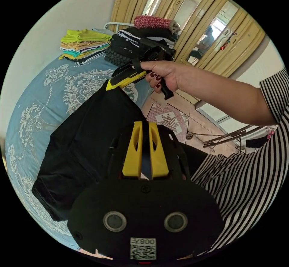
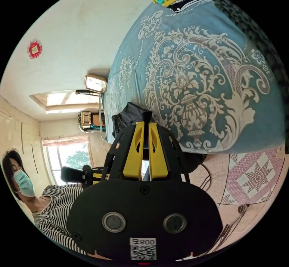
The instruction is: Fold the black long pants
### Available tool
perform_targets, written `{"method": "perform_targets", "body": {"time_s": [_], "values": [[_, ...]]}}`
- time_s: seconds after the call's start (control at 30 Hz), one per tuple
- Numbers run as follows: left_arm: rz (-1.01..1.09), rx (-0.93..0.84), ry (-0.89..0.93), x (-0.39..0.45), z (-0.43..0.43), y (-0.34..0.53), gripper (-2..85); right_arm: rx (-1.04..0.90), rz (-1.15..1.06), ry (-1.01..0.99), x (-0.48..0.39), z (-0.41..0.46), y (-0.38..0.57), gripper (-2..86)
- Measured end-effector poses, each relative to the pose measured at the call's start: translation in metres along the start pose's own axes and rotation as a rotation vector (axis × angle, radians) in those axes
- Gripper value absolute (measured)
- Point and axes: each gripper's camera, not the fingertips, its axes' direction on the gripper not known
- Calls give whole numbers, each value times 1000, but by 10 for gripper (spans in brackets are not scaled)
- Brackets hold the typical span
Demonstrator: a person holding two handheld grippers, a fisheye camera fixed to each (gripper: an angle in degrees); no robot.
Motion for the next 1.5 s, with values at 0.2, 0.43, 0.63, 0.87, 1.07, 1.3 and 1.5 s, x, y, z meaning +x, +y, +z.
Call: {"method": "perform_targets", "body": {"time_s": [0.2, 0.43, 0.63, 0.87, 1.07, 1.3, 1.5], "values": [[-133, 125, 44, -39, -62, 79, 30, 38, -72, -78, -60, -7, 7, 21], [-326, 369, 82, -109, -159, 221, 29, 0, -208, -164, -173, 22, -10, 22], [-480, 494, 88, -173, -209, 350, 30, -64, -271, -179, -263, 77, -36, 23], [-676, 514, 50, -240, -233, 499, 32, -209, -295, -137, -354, 168, -75, 22], [-833, 528, 69, -284, -226, 608, 33, -321, -312, -48, -416, 239, -101, 24], [-954, 514, 102, -320, -202, 700, 33, -400, -266, 40, -457, 298, -124, 32], [-1045, 509, 138, -333, -180, 770, 32, -439, -231, 51, -490, 328, -134, 48]]}}
